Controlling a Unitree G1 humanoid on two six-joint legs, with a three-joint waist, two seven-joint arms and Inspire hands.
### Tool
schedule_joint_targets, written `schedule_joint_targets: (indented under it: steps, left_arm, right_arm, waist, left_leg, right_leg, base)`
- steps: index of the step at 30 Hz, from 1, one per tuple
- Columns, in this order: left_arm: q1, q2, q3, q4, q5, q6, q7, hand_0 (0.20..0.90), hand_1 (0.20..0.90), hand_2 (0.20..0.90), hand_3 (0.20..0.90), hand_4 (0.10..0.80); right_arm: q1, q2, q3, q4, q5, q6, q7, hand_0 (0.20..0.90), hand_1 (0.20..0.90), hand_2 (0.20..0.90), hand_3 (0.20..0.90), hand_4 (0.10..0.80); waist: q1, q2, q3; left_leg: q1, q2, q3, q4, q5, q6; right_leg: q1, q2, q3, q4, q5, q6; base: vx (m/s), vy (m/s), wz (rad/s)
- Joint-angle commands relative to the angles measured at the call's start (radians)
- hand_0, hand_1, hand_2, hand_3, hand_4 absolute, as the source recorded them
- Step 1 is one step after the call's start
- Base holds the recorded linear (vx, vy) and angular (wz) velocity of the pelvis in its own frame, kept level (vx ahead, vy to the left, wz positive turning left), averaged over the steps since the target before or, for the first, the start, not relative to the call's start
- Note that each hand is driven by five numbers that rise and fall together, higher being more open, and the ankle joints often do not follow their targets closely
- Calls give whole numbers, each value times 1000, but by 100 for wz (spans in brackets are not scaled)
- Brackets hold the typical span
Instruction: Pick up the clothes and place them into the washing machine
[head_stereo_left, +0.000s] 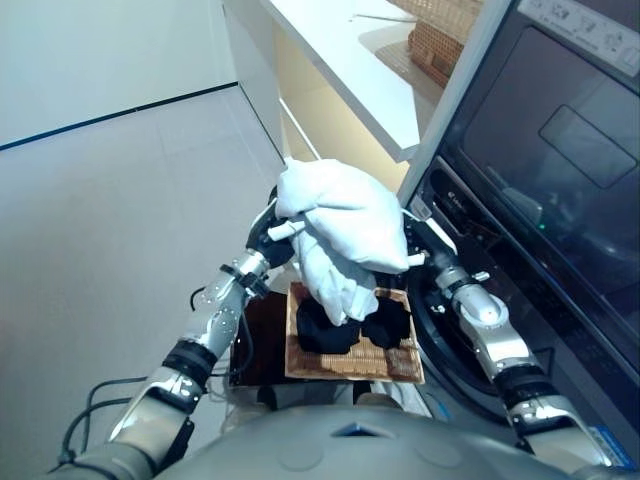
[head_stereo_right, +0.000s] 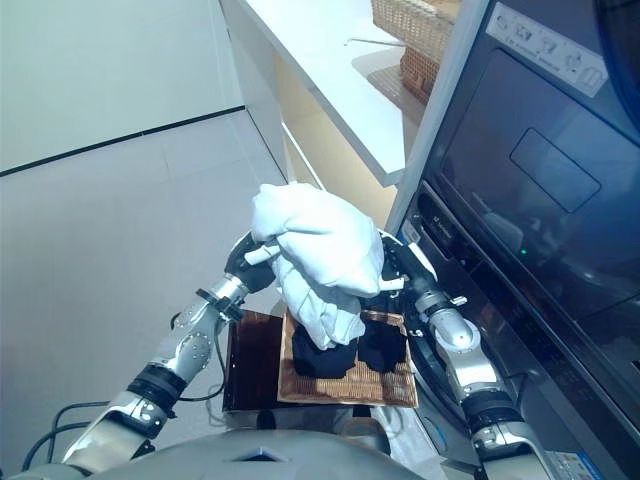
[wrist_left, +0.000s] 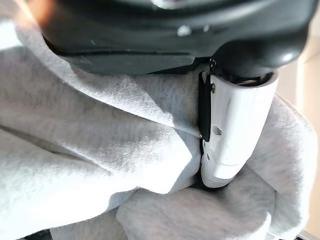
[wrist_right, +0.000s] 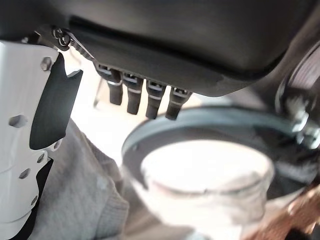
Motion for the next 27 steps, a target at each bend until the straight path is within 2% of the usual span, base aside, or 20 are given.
schedule_joint_targets:
  steps: [1, 16, 27]
  left_arm:
    - [-148, -47, -11, -12, -105, -65, -105, 200, 200, 200, 200, 300]
    - [-193, -53, 24, 82, -97, -44, -126, 200, 200, 200, 200, 300]
    - [-224, -30, 55, 155, -40, -72, -90, 200, 200, 200, 200, 300]
  right_arm:
    - [-148, -8, -10, 28, 116, -67, 47, 900, 900, 900, 900, 800]
    - [-184, -11, 37, 34, 220, -22, 190, 900, 900, 900, 900, 800]
    - [-197, 4, 67, 21, 248, 1, 243, 900, 900, 900, 900, 800]
  waist:
    - [35, -51, -89]
    - [37, -51, -90]
    - [38, -48, -92]
  left_leg:
    - [14, 25, -32, -8, -44, -69]
    - [10, 22, -35, -8, -44, -70]
    - [10, 21, -33, -8, -45, -71]
  right_leg:
    - [-52, -48, -21, 25, 14, 38]
    - [-54, -48, -23, 26, 13, 39]
    - [-53, -47, -27, 24, 12, 40]
  base:
    - [0, 0, 0]
    - [0, 0, 0]
    - [0, 0, 0]
